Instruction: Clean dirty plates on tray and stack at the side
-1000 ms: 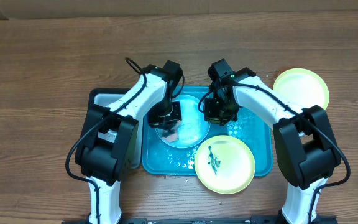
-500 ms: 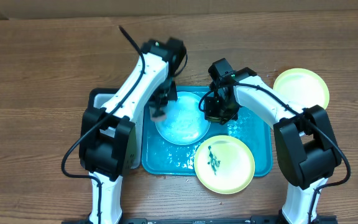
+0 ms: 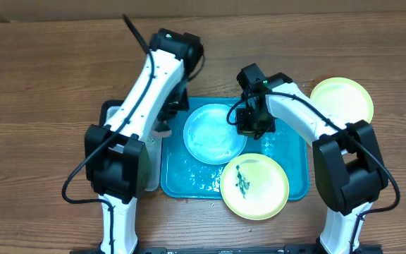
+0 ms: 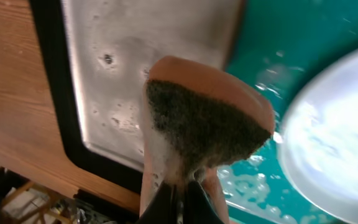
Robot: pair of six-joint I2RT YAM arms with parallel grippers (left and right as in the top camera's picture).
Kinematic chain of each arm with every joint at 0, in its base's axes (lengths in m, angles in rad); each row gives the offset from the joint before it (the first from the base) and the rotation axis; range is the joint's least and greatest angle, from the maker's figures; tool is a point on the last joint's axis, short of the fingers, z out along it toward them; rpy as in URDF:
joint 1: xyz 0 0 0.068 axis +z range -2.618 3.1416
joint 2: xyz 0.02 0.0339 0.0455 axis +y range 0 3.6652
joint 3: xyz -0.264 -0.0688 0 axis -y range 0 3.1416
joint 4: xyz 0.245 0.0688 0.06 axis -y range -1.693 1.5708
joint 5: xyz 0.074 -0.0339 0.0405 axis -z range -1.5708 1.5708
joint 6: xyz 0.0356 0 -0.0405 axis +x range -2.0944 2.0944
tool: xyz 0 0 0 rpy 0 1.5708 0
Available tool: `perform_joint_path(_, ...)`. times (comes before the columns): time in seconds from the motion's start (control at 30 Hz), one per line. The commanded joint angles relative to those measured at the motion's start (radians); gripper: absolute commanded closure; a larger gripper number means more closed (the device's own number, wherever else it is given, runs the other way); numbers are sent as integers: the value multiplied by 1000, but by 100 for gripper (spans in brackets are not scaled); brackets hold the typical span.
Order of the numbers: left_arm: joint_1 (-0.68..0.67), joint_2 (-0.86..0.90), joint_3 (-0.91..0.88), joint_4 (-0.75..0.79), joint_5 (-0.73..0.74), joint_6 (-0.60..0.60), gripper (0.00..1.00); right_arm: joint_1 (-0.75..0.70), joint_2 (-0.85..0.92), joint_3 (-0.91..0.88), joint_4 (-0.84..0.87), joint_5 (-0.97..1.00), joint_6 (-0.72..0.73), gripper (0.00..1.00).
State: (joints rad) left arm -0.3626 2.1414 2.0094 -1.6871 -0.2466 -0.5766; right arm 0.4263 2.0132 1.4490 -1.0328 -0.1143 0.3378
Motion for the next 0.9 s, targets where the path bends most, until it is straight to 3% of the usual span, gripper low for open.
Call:
perform_joint_path(0.0,56,-24,22,-3,-34,-13,96,-5,-114,81,-33,147,-52,96)
perform_joint_path(0.27,106,-24,22,0,-26,5,96,-4,-252,152,-87,332,-91,96)
perform_joint_path(0.43,117,-23,22,14,-26,19,96,26,-360,183,-106,425,-216,96)
perform_joint_path(0.67,117,-23,22,31,-26,22,96,189,-495,183,-109,718,-345,96)
perform_joint_path(0.87,117,-23,22,35,-25,31,96,391,-508,183,-122,1068,-396,96)
